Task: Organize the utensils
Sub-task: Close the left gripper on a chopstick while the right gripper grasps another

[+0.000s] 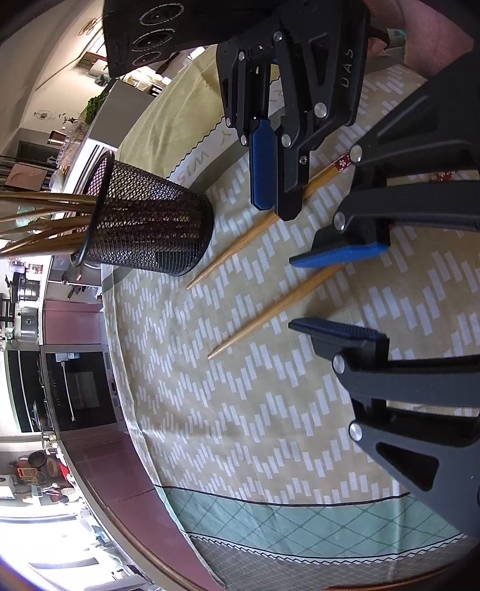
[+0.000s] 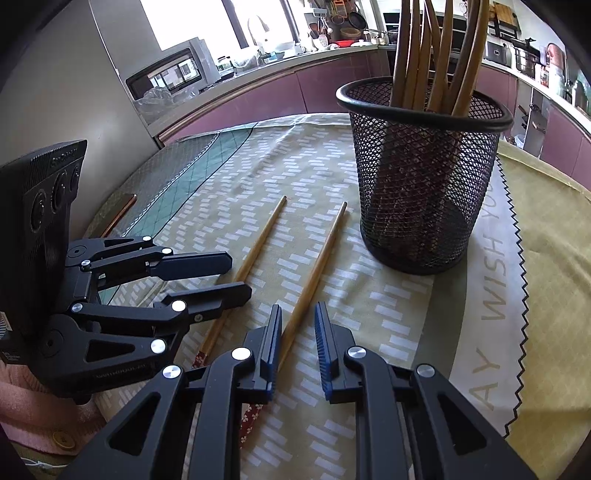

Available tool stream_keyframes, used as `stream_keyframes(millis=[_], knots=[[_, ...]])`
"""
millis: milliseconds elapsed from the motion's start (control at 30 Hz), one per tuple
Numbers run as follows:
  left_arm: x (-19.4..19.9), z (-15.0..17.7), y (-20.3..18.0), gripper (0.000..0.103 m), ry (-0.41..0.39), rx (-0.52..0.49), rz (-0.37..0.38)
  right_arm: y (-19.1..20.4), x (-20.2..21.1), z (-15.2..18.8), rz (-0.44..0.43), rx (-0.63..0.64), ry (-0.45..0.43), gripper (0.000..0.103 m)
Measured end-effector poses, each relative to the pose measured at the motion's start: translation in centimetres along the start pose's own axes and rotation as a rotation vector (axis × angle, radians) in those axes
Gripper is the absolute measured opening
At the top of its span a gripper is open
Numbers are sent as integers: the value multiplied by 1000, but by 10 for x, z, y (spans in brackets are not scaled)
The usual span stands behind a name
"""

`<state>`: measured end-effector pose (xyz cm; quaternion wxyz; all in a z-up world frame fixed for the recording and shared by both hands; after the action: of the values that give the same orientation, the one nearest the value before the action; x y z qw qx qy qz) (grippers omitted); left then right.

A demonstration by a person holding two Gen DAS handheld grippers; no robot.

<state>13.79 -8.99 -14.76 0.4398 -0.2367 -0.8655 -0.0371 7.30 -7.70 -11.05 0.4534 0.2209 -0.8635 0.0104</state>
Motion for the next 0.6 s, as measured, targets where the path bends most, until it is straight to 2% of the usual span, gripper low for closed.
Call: stream_keyframes(millis=[67, 233, 467, 600], knots=[[1, 0, 2, 19, -1, 17, 6, 3, -1, 0, 7, 2, -4, 17], [4, 2, 5, 16, -9, 38, 1, 3, 0, 1, 14, -9, -13, 17], [11, 5, 9, 10, -21, 66, -2, -4, 2, 1, -28, -62, -11, 7], [14, 7, 9, 8, -19, 53, -1, -4, 4, 2, -45, -72, -13, 6]])
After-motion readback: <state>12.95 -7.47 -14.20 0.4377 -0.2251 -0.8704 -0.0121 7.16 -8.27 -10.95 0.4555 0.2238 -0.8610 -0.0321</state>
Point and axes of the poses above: each gripper's, at about its wrist camera, not at the fingertips, and x roughly against the way its jaws point, y to its left, z to its underside, the point moved 7 cm from there along -x, roughly the way its jaws point, and after that the axes turned 5 degrees about z, right-handed, at the moved point
